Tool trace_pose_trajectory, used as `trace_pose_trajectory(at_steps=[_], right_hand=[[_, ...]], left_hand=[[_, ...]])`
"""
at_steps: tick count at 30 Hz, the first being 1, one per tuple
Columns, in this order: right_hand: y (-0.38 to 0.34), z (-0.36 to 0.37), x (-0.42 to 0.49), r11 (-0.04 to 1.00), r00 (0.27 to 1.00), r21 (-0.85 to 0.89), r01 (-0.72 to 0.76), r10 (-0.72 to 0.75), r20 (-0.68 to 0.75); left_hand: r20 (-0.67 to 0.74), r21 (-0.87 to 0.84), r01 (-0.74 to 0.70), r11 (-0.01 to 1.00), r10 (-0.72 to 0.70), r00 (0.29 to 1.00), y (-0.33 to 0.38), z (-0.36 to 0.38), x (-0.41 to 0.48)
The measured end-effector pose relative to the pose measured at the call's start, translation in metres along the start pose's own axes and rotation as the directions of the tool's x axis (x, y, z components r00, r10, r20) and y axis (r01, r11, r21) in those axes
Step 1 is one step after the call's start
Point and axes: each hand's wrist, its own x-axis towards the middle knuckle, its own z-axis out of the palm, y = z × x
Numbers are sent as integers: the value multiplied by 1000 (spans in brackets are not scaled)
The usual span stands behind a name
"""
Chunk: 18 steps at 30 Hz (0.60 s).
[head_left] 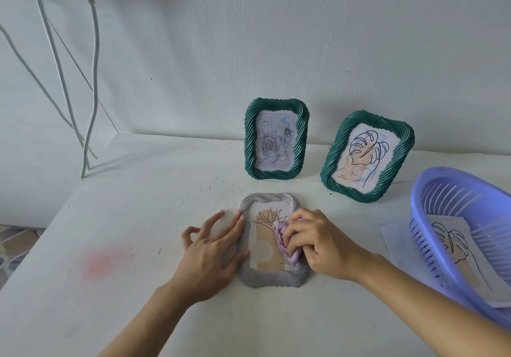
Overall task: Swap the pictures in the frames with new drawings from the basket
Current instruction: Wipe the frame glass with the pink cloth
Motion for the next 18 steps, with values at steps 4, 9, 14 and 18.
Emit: trace_pose_trajectory(at_steps=[4,9,14,18], right_hand=[[-8,1,18,978,962,184,-96,139,-234],[-27,5,38,810,822,545,-219,454,-345],[-45,-4,45,651,782,742,-161,543,-307],[-50,-13,42,522,762,848,-92,585,-278]], left_hand=[[-13,-140,17,990,-19,1000,-4,-4,3],[-124,-311,67,948,-110,986,10,-19,7],[-14,-859,56,509,-133,991,55,-51,18],[162,-974,198,114,-268,950,69,-58,27]])
